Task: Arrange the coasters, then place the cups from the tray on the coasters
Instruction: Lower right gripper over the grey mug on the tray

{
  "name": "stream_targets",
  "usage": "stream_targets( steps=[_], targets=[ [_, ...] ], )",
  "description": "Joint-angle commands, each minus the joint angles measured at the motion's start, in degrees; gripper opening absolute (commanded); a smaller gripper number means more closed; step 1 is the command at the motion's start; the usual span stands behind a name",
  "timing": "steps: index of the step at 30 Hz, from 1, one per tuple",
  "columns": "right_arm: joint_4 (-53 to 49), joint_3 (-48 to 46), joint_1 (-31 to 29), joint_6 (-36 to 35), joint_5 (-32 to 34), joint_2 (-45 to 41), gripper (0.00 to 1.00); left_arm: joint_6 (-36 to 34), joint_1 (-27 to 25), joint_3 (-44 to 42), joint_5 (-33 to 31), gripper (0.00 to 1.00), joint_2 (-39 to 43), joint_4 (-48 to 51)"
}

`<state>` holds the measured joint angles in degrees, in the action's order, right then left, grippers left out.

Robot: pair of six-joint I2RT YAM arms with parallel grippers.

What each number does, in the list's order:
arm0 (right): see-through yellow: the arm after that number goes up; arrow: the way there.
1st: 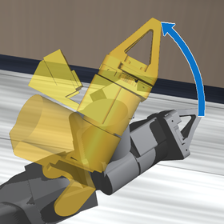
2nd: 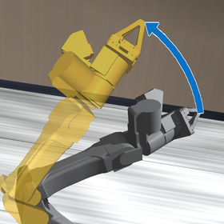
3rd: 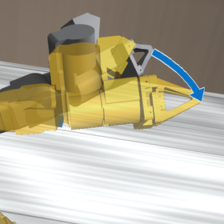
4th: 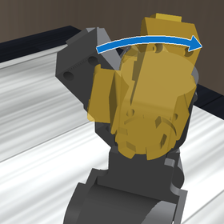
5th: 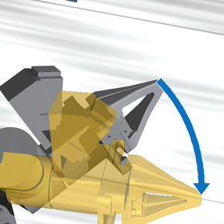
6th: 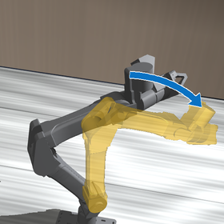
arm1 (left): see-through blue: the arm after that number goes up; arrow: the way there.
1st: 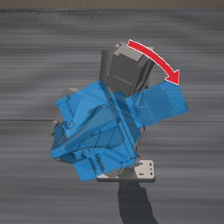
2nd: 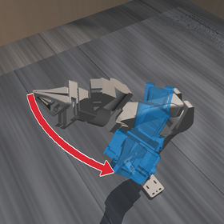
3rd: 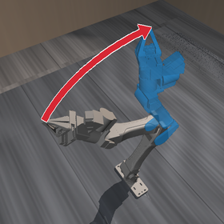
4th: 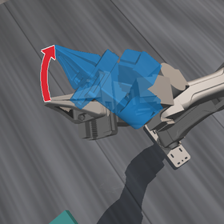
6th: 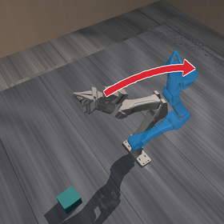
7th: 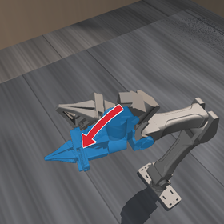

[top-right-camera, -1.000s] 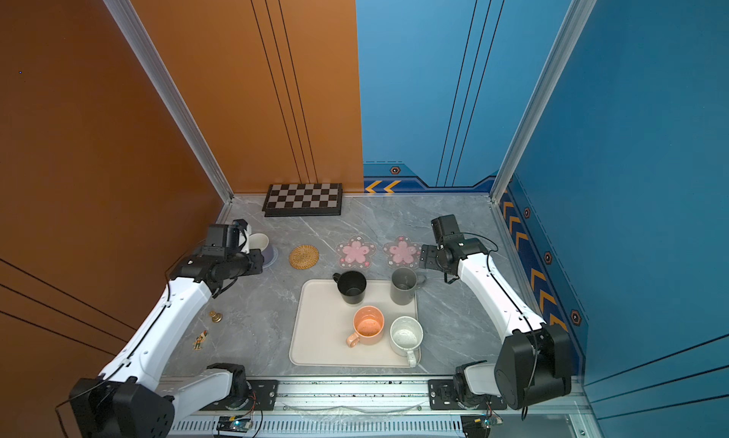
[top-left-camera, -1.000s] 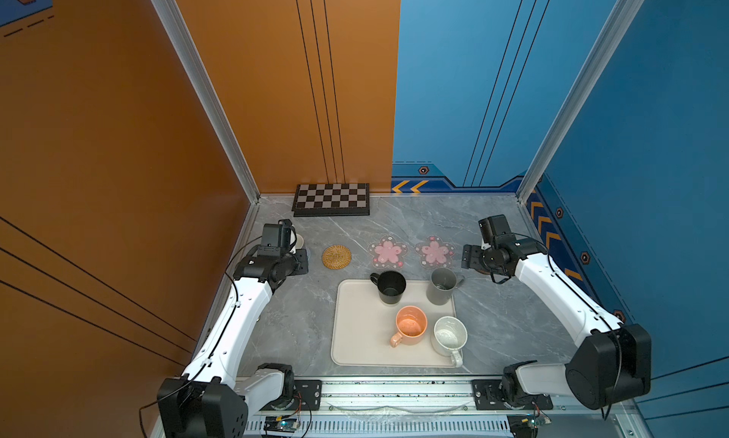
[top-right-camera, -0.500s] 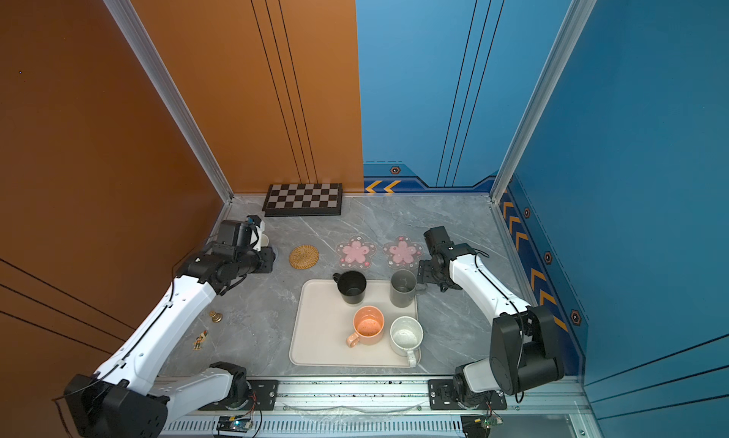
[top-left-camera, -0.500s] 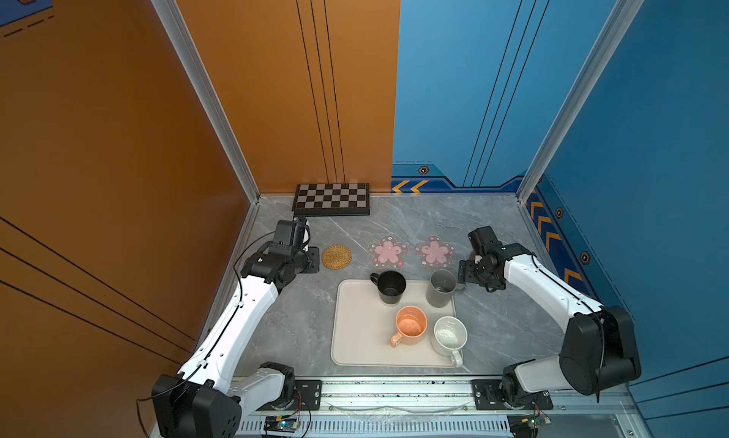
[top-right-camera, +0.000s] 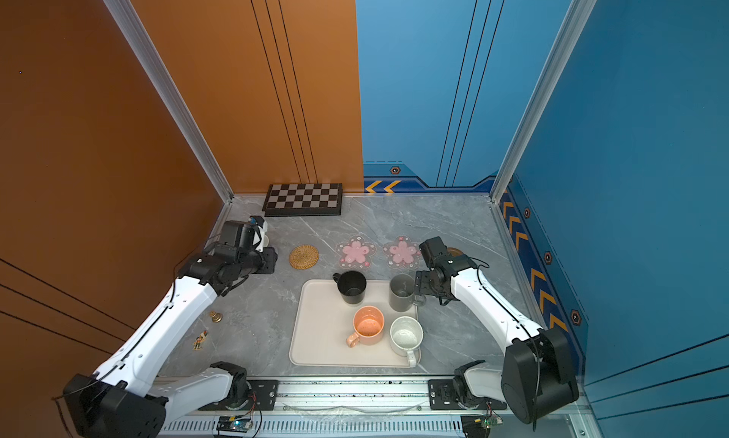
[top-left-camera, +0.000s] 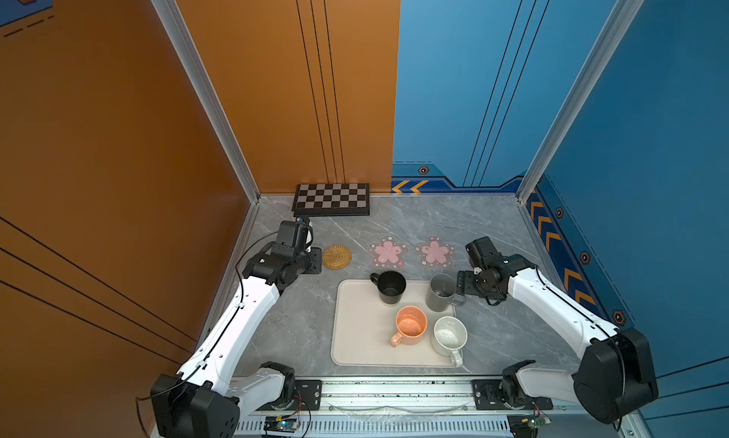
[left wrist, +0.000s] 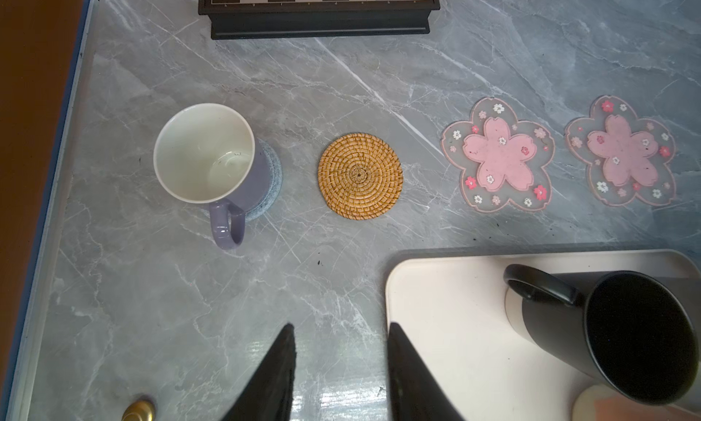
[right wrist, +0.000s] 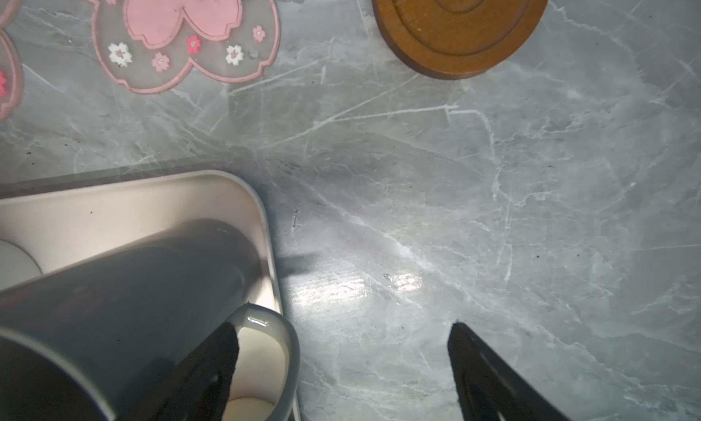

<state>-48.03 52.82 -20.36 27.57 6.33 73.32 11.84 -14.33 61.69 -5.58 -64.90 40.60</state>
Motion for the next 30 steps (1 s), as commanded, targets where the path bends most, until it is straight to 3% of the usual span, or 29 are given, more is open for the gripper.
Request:
stream_targets(
  steps=[1,10,17,25,30],
  targets=[
    [-3.0,-1.5,-1.5,2.0,1.5,-1.6,0.89,-0.7,-0.4,0.2,-0.4,0.42,1.5,1.4],
    [-4.2,-2.1,-3.9,3.2,3.1,-3.3,0.89,-1.0,-0.5,-0.2,-0.4,0.42,3.6,2.2],
    [-9.7,3.5,-4.5,0.3,5.5,-6.3,0.89,-1.5,-0.8,0.1,1.2,0.42,4.1,3.3],
    [-10.8,4.2,-7.3,-3.9,-0.9,-9.0,0.86,-1.0,-1.4,0.5,1.1,0.43,5.1,3.6],
    [-11.5,3.0,-10.1,-5.2,-1.2,-9.6,0.81,-1.3,-1.4,0.7,1.4,0.43,5.6,3.8]
  ],
)
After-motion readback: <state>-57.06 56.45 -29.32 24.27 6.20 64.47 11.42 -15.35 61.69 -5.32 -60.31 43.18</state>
